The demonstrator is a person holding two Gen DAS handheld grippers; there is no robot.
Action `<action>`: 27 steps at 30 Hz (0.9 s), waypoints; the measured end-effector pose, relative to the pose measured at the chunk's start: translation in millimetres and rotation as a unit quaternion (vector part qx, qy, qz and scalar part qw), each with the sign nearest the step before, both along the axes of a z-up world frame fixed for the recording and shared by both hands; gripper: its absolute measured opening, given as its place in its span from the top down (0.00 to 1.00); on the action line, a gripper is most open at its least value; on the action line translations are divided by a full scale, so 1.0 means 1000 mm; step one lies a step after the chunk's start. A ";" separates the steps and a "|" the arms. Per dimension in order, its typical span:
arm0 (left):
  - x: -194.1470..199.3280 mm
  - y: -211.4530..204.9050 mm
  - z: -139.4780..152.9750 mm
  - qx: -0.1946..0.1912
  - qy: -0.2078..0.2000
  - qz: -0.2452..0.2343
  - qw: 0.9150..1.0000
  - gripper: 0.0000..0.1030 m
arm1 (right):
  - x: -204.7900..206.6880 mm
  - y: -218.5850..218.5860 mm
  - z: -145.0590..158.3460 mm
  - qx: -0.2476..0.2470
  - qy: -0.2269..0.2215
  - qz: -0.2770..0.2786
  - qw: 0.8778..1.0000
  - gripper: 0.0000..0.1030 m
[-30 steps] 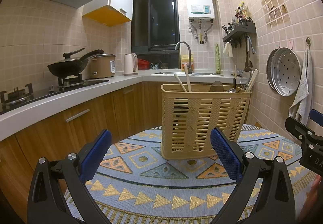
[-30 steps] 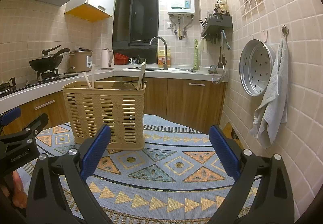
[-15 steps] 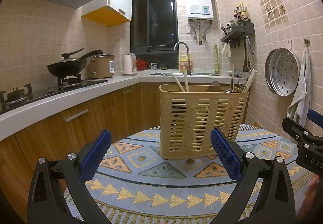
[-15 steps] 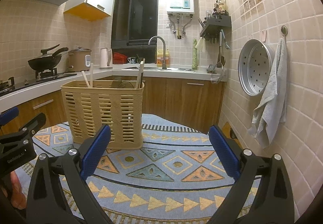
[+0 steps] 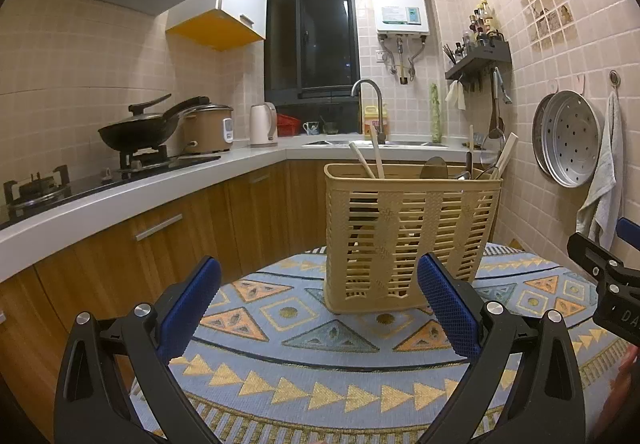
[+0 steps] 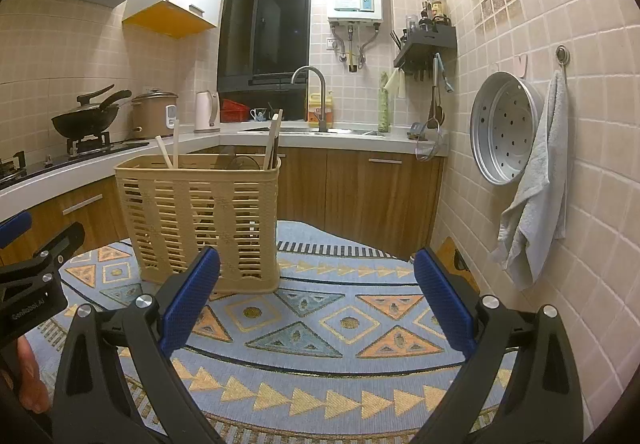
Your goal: Organize utensils
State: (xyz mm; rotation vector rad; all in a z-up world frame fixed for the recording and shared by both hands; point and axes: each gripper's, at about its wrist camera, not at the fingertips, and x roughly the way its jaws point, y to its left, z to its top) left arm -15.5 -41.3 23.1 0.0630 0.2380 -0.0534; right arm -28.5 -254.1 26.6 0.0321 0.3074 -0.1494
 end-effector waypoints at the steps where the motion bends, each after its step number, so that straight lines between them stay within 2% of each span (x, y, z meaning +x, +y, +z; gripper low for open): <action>1: 0.000 0.000 0.000 0.000 -0.001 0.000 1.000 0.08 | 0.000 0.000 0.000 0.000 0.000 0.000 1.000 0.10; 27: -0.001 -0.003 -0.003 0.009 0.000 0.002 1.000 0.08 | 0.005 0.002 -0.002 -0.004 0.009 -0.006 1.000 0.10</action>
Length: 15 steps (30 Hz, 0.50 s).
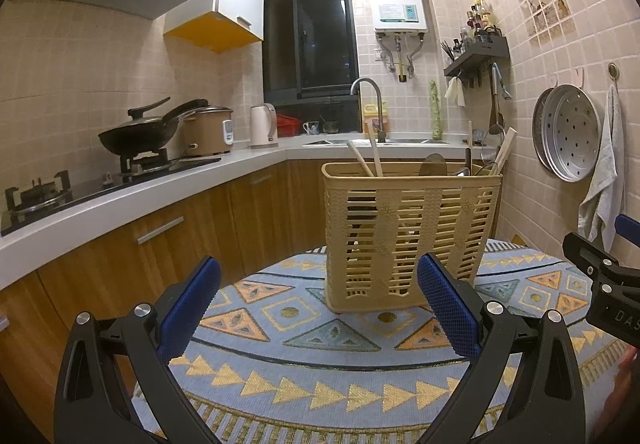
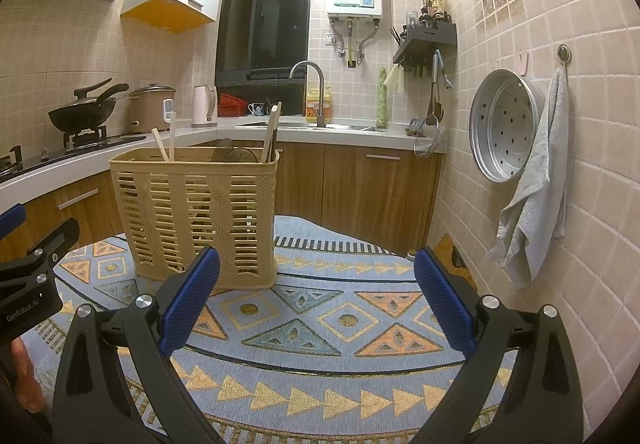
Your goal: Organize utensils
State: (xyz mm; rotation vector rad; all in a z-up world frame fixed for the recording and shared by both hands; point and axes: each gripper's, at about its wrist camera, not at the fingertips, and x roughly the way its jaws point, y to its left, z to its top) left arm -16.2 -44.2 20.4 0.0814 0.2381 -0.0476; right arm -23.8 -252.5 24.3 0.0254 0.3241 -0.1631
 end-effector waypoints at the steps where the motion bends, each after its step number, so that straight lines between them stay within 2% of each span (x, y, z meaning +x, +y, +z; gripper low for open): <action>1: 0.000 0.000 0.000 -0.001 0.001 0.000 1.000 0.08 | 0.000 0.000 0.000 0.000 0.000 0.000 1.000 0.10; 15: -0.001 -0.001 0.001 -0.001 0.003 -0.002 1.000 0.08 | -0.001 0.003 -0.002 -0.007 -0.001 0.000 1.000 0.09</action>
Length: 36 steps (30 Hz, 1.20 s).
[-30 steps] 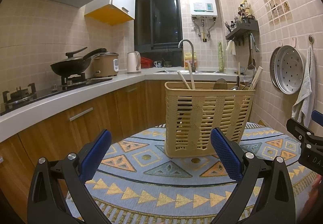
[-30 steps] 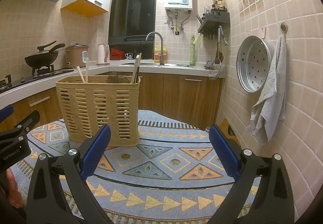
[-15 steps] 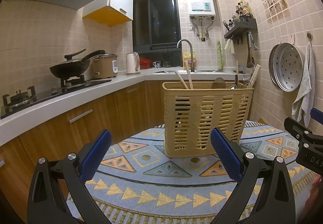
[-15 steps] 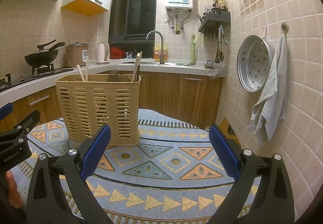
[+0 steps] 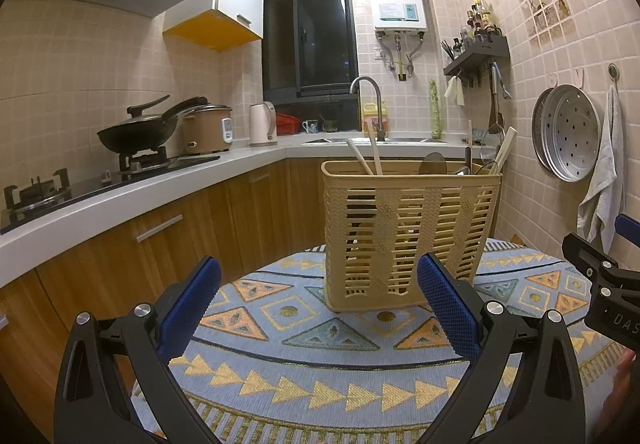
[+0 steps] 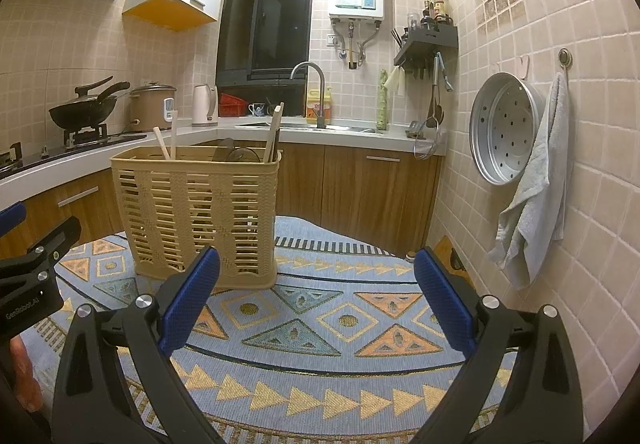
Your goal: Organize utensils
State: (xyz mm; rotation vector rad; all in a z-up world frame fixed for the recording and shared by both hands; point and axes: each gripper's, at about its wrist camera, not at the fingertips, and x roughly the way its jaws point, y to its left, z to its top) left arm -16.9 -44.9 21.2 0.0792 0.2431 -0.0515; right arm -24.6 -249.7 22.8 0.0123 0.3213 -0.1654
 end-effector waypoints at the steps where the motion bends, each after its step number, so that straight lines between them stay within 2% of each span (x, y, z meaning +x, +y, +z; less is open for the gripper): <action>1: 0.000 0.000 0.000 0.000 0.000 0.000 1.000 0.08 | 0.000 0.000 0.000 0.000 0.000 0.000 1.000 0.09; 23: 0.000 0.000 -0.002 0.009 -0.002 0.003 1.000 0.07 | -0.001 0.004 0.000 -0.003 0.000 0.003 1.000 0.09; 29: 0.001 0.007 -0.001 -0.005 0.000 0.010 1.000 0.07 | 0.000 0.002 0.000 0.001 0.002 0.001 1.000 0.09; 36: 0.001 0.001 0.000 0.010 -0.002 0.000 1.000 0.07 | -0.001 0.001 0.000 0.000 0.001 0.002 1.000 0.09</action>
